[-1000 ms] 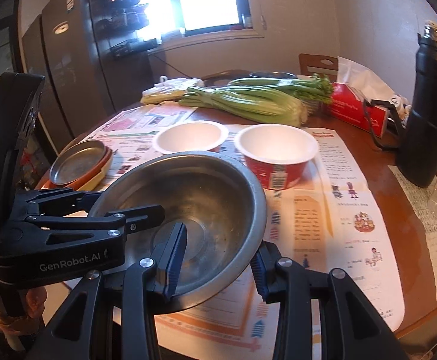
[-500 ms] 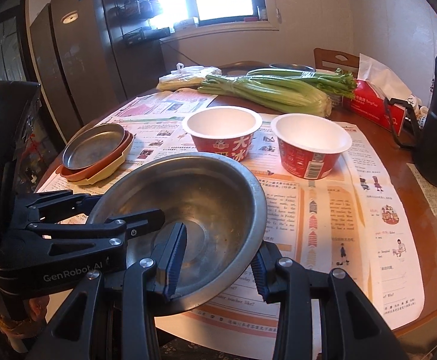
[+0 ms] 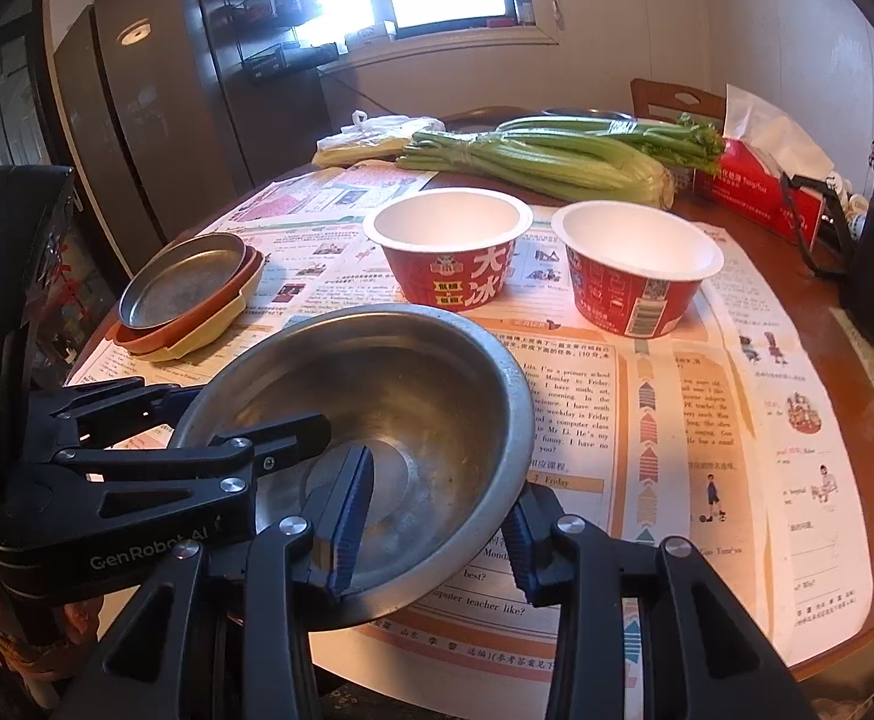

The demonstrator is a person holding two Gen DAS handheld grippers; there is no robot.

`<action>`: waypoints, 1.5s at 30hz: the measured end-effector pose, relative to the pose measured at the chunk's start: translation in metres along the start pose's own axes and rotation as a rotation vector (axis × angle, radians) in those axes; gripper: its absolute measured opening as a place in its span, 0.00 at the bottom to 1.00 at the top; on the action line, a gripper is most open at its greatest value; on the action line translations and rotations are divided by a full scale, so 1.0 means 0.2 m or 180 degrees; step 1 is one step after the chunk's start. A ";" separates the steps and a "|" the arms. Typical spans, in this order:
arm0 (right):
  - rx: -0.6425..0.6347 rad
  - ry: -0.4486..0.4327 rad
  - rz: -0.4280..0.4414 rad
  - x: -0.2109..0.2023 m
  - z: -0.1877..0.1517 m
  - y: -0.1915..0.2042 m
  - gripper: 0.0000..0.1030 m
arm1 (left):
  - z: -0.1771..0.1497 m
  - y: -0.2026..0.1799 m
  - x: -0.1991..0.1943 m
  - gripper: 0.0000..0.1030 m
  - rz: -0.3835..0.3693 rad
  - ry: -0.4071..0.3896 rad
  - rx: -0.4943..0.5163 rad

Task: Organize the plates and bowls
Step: 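Lift the steel bowl with the left tool and set it beside the paper bowls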

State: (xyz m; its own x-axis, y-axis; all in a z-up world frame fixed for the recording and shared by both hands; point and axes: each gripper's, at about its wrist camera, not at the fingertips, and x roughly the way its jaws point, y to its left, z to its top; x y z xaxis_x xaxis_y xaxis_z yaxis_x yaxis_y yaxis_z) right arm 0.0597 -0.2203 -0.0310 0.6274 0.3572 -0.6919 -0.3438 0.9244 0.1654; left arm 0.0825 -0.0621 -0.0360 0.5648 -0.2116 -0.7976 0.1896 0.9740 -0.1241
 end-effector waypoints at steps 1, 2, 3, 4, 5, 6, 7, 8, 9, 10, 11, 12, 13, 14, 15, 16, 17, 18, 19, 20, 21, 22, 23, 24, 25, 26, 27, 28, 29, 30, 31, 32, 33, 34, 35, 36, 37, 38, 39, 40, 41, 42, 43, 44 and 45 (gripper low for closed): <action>0.0006 0.0007 0.0002 0.01 0.00 0.00 0.40 | 0.00 0.00 0.00 0.52 -0.0003 0.0000 0.0003; 0.0011 0.0010 0.0009 0.01 0.00 -0.01 0.40 | 0.00 0.00 0.01 0.52 -0.0015 -0.0004 0.0002; 0.0020 0.0010 0.0018 0.01 0.00 -0.01 0.40 | 0.00 0.00 0.01 0.52 -0.0024 -0.0007 0.0001; 0.0031 0.0011 0.0026 0.02 0.00 -0.02 0.40 | 0.01 0.00 0.01 0.52 -0.0034 -0.0008 -0.0002; 0.0042 0.0012 0.0035 0.02 0.00 -0.02 0.40 | 0.01 0.01 0.02 0.52 -0.0047 -0.0001 -0.0007; 0.0054 0.0012 0.0047 0.02 0.00 -0.02 0.40 | 0.00 0.01 0.02 0.53 -0.0054 0.0004 -0.0007; 0.0065 0.0013 0.0055 0.02 0.00 -0.03 0.40 | 0.00 0.01 0.03 0.53 -0.0061 0.0017 -0.0003; 0.0077 0.0019 0.0061 0.03 0.00 -0.03 0.40 | 0.00 0.01 0.03 0.53 -0.0077 0.0030 -0.0002; 0.0090 0.0019 0.0068 0.03 0.00 -0.04 0.40 | 0.00 0.01 0.04 0.53 -0.0089 0.0041 -0.0001; 0.0104 0.0014 0.0072 0.03 0.00 -0.04 0.40 | 0.00 0.01 0.04 0.53 -0.0088 0.0048 -0.0003; 0.0128 -0.0006 0.0095 0.02 0.00 -0.05 0.40 | 0.01 0.01 0.04 0.53 -0.0079 0.0047 -0.0004; 0.0139 -0.0024 0.0110 0.01 0.00 -0.05 0.40 | 0.01 0.02 0.04 0.53 -0.0075 0.0039 -0.0008; 0.0149 -0.0050 0.0100 0.00 0.00 -0.05 0.40 | 0.01 0.03 0.04 0.53 -0.0078 0.0033 -0.0022; 0.0154 -0.0068 0.0081 0.00 0.00 -0.06 0.40 | 0.01 0.04 0.03 0.53 -0.0086 0.0018 -0.0039; 0.0160 -0.0085 0.0068 -0.01 0.00 -0.06 0.40 | 0.01 0.04 0.02 0.53 -0.0092 0.0001 -0.0048; 0.0173 -0.0104 0.0064 -0.02 0.00 -0.07 0.40 | 0.02 0.05 0.01 0.53 -0.0099 -0.0023 -0.0062; 0.0196 -0.0126 0.0059 -0.03 0.00 -0.08 0.40 | 0.02 0.06 0.00 0.53 -0.0095 -0.0052 -0.0080; 0.0210 -0.0137 0.0056 -0.04 0.01 -0.09 0.40 | 0.02 0.07 -0.02 0.54 -0.0090 -0.0071 -0.0092; 0.0225 -0.0148 0.0053 -0.04 0.01 -0.10 0.40 | 0.03 0.08 -0.03 0.55 -0.0085 -0.0093 -0.0109; 0.0245 -0.0166 0.0044 -0.05 0.01 -0.11 0.40 | 0.03 0.09 -0.05 0.56 -0.0080 -0.0118 -0.0126; 0.0273 -0.0202 0.0047 -0.06 0.01 -0.12 0.40 | 0.04 0.10 -0.06 0.56 -0.0081 -0.0142 -0.0135; 0.0307 -0.0254 0.0069 -0.08 0.02 -0.13 0.40 | 0.05 0.12 -0.08 0.57 -0.0074 -0.0186 -0.0158; 0.0333 -0.0294 0.0088 -0.09 0.02 -0.13 0.40 | 0.05 0.13 -0.09 0.57 -0.0059 -0.0209 -0.0179; 0.0371 -0.0336 0.0112 -0.11 0.03 -0.14 0.40 | 0.07 0.15 -0.11 0.57 -0.0052 -0.0241 -0.0209; 0.0396 -0.0361 0.0134 -0.12 0.04 -0.14 0.40 | 0.08 0.16 -0.12 0.57 -0.0055 -0.0256 -0.0221; 0.0398 -0.0375 0.0159 -0.12 0.05 -0.14 0.40 | 0.09 0.17 -0.13 0.57 -0.0050 -0.0282 -0.0245; 0.0398 -0.0393 0.0176 -0.13 0.07 -0.14 0.40 | 0.11 0.18 -0.15 0.57 -0.0045 -0.0311 -0.0257; 0.0411 -0.0407 0.0188 -0.14 0.09 -0.14 0.40 | 0.14 0.20 -0.17 0.58 -0.0034 -0.0359 -0.0259; 0.0427 -0.0425 0.0215 -0.15 0.11 -0.14 0.41 | 0.15 0.20 -0.19 0.58 -0.0027 -0.0386 -0.0263; 0.0449 -0.0452 0.0268 -0.15 0.13 -0.14 0.41 | 0.18 0.21 -0.21 0.58 -0.0030 -0.0426 -0.0267; 0.0472 -0.0460 0.0304 -0.16 0.16 -0.14 0.45 | 0.19 0.22 -0.23 0.58 -0.0030 -0.0446 -0.0258; 0.0497 -0.0455 0.0348 -0.15 0.18 -0.13 0.50 | 0.22 0.22 -0.25 0.58 -0.0012 -0.0485 -0.0231; 0.0521 -0.0450 0.0409 -0.15 0.21 -0.13 0.53 | 0.25 0.22 -0.26 0.58 0.0018 -0.0525 -0.0201; 0.0533 -0.0441 0.0456 -0.15 0.23 -0.12 0.56 | 0.28 0.22 -0.27 0.59 0.0035 -0.0541 -0.0171; 0.0532 -0.0427 0.0485 -0.14 0.26 -0.12 0.58 | 0.31 0.22 -0.28 0.59 0.0028 -0.0547 -0.0158; 0.0525 -0.0410 0.0496 -0.12 0.29 -0.10 0.58 | 0.34 0.23 -0.28 0.59 0.0015 -0.0554 -0.0155; 0.0514 -0.0381 0.0488 -0.10 0.31 -0.09 0.58 | 0.38 0.23 -0.28 0.59 -0.0002 -0.0560 -0.0149; 0.0503 -0.0354 0.0475 -0.08 0.35 -0.08 0.58 | 0.43 0.23 -0.27 0.59 -0.0031 -0.0556 -0.0122; 0.0507 -0.0335 0.0463 -0.07 0.37 -0.08 0.58 | 0.46 0.22 -0.26 0.59 -0.0040 -0.0541 -0.0117; 0.0531 -0.0309 0.0438 -0.05 0.38 -0.08 0.58 | 0.51 0.22 -0.24 0.59 -0.0081 -0.0492 -0.0095; 0.0580 -0.0292 0.0428 -0.03 0.41 -0.08 0.58 | 0.54 0.22 -0.22 0.59 -0.0125 -0.0458 -0.0088; 0.0634 -0.0256 0.0429 0.00 0.43 -0.09 0.58 | 0.58 0.21 -0.19 0.59 -0.0156 -0.0413 -0.0094; 0.0691 -0.0215 0.0420 0.02 0.45 -0.10 0.58 | 0.62 0.21 -0.15 0.59 -0.0188 -0.0360 -0.0092; 0.0752 -0.0193 0.0422 0.05 0.47 -0.11 0.58 | 0.66 0.21 -0.12 0.59 -0.0199 -0.0321 -0.0097; 0.0787 -0.0166 0.0419 0.07 0.47 -0.12 0.58 | 0.68 0.21 -0.10 0.59 -0.0186 -0.0291 -0.0104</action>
State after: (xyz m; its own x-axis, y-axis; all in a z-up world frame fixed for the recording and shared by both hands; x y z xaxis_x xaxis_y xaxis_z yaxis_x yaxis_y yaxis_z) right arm 0.1423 -0.2253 0.0223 0.6259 0.4769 -0.6171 -0.2481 0.8719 0.4222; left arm 0.1880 -0.0280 0.0543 0.6249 -0.2731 -0.7314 0.1989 0.9616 -0.1891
